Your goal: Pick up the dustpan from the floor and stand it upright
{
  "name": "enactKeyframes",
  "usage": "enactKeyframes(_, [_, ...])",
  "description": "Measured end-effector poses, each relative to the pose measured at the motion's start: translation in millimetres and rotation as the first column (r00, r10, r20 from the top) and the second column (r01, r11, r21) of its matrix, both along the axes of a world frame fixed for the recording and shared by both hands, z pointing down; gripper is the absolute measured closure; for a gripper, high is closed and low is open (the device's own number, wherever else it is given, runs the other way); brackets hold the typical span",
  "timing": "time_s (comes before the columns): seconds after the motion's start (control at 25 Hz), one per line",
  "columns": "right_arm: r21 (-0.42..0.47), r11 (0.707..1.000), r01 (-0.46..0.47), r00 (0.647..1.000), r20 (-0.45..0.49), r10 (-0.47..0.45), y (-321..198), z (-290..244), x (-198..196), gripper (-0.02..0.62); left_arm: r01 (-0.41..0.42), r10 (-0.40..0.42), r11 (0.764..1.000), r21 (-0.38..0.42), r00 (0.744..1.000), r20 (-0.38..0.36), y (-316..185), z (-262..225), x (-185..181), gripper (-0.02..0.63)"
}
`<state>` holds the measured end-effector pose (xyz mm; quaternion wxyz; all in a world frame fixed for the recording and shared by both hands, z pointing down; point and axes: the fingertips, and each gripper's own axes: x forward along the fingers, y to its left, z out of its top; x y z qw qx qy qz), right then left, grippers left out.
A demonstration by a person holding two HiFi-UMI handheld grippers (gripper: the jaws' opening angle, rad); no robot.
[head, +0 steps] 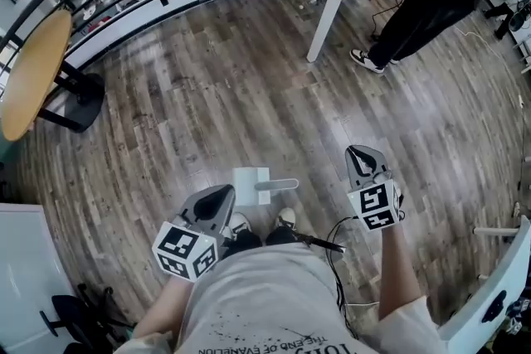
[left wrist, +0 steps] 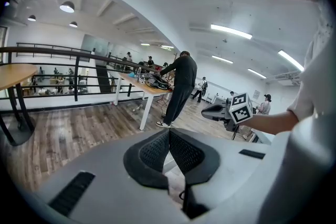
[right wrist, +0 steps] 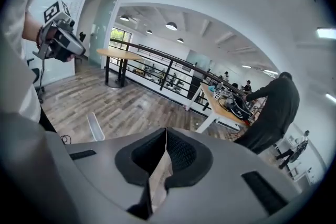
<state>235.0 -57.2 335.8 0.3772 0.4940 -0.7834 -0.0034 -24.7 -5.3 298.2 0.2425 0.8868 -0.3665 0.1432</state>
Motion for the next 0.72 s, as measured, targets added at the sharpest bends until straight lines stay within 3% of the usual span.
enactKeyframes(0.2, [0.055,0.998,-0.039,0.999,-0.024,0.041,8.6,-32.5,26.8,0.566,-0.008,0.008,1.0,-0.012,1.0,0.0,7.0,2.6,2.3,0.583])
enactKeyframes(0.4, [0.038,0.997,-0.072,0.976,0.21,0.063,34.3,-63.6,-10.3,0.566,0.001,-0.001,1.0,-0.001,1.0,-0.008,14.4,-1.0,6.5,0.583])
enactKeyframes(0.72, [0.01,0.994,-0.111,0.899,0.427,0.096,49.3,-102.0,-54.3,0.569,0.017,-0.016,0.999,0.03,1.0,-0.013,15.1,-16.7,10.3,0.584])
